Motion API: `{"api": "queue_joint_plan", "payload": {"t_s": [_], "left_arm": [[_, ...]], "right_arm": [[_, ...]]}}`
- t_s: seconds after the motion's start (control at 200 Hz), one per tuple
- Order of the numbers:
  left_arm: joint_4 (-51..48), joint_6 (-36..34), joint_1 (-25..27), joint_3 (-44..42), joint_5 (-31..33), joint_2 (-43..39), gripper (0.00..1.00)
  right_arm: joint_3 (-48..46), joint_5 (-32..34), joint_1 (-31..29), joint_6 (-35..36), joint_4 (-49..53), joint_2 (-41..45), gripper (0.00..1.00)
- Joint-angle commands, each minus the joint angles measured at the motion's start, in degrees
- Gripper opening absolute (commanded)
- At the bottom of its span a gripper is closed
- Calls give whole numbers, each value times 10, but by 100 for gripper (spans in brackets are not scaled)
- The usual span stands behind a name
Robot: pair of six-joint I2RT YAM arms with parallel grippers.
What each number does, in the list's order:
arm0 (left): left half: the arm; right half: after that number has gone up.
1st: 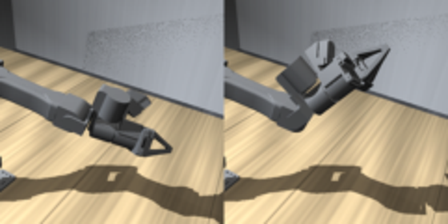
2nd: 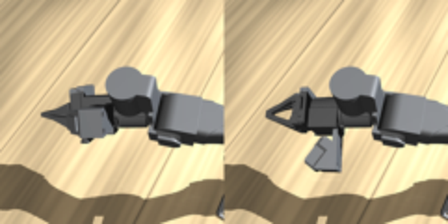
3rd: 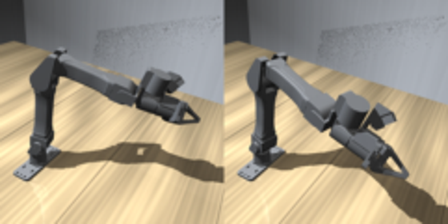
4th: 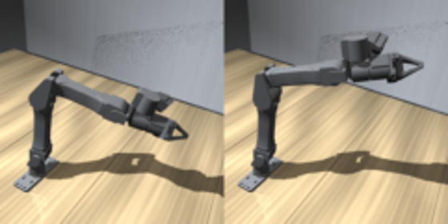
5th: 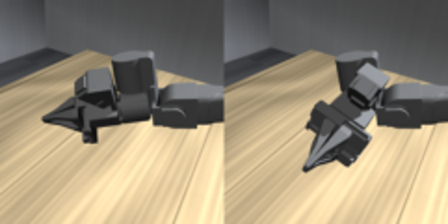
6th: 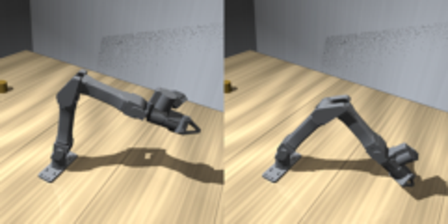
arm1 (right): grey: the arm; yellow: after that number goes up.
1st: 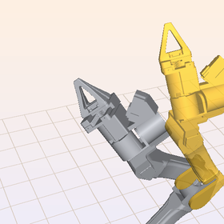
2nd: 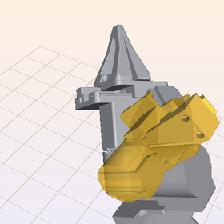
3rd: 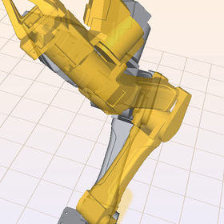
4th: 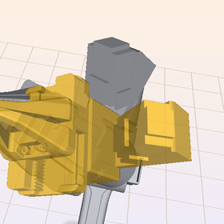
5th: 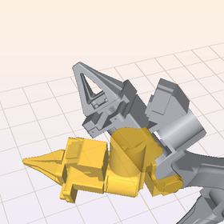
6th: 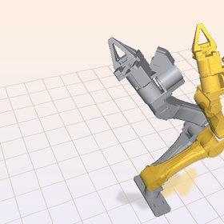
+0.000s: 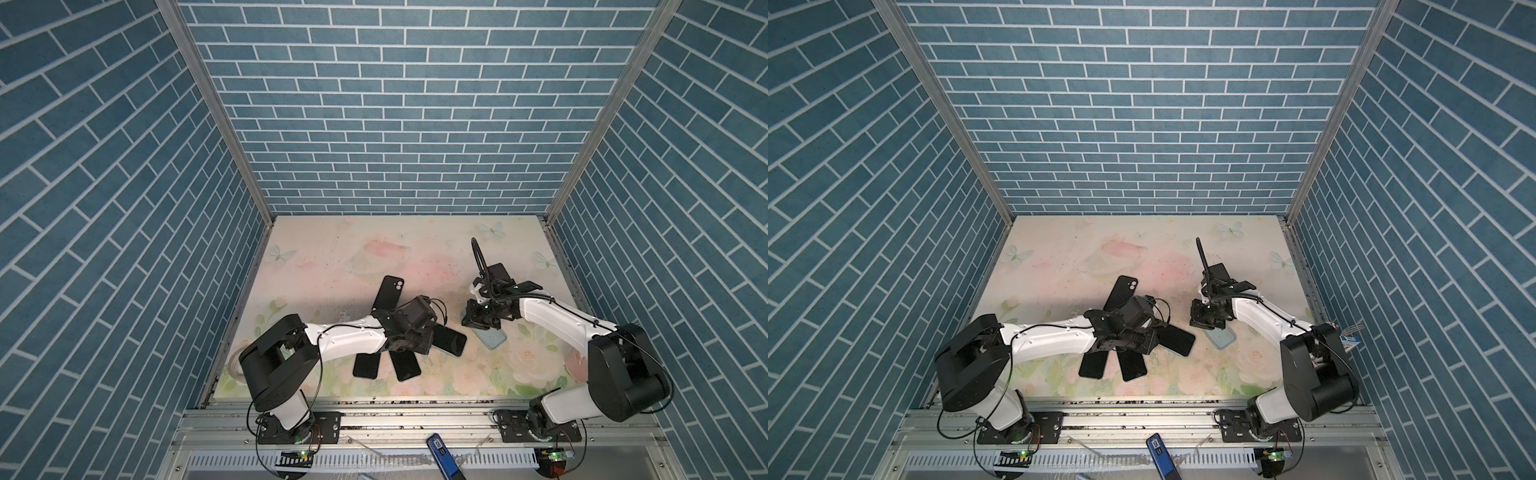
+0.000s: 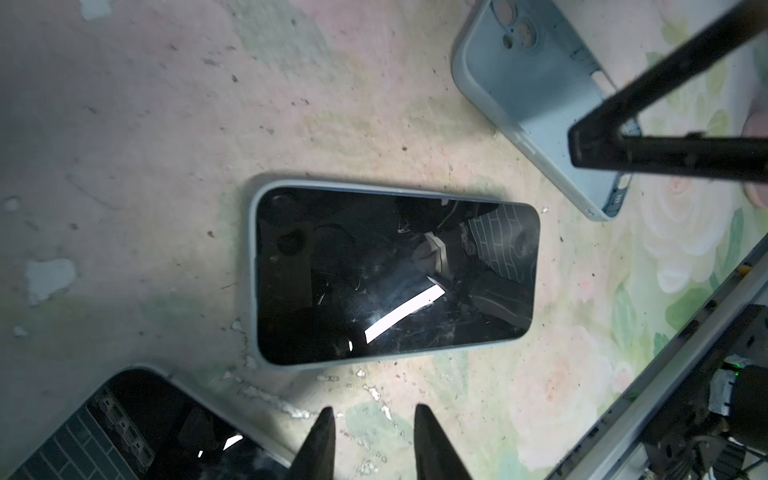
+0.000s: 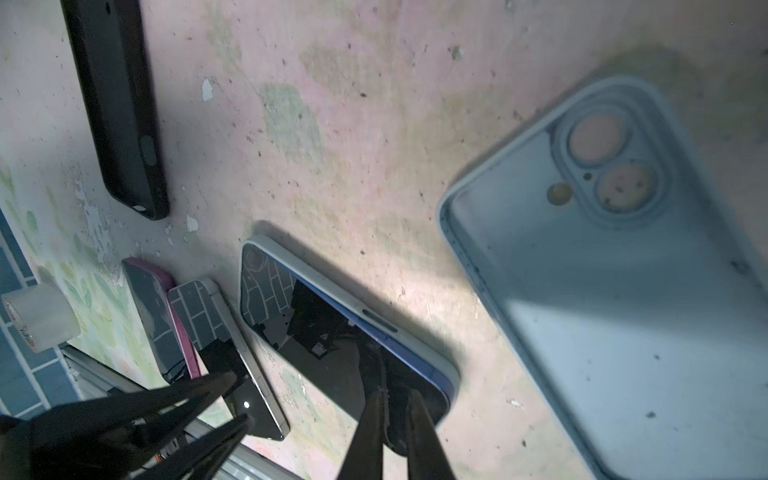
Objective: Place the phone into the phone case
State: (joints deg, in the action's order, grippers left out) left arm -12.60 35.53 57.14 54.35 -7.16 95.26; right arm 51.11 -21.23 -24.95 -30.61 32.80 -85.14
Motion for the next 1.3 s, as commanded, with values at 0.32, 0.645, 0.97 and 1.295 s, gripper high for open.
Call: {"api": "queue_joint_plan", "payload": {"t_s": [0.32, 0.645, 0.97, 1.295], "left_arm": [[-45, -8, 2, 59, -40, 71, 35], [2, 9, -47, 52, -95, 109, 36], [42, 13, -71, 45, -135, 126, 37], [45, 33, -56, 2, -107, 69, 37]], "right_arm": [[1, -48, 1, -4, -50, -84, 14], [-57, -68, -4, -25, -98, -79, 13], [-127, -63, -22, -50, -110, -2, 14], [-153, -42, -30, -54, -55, 97, 14]]}}
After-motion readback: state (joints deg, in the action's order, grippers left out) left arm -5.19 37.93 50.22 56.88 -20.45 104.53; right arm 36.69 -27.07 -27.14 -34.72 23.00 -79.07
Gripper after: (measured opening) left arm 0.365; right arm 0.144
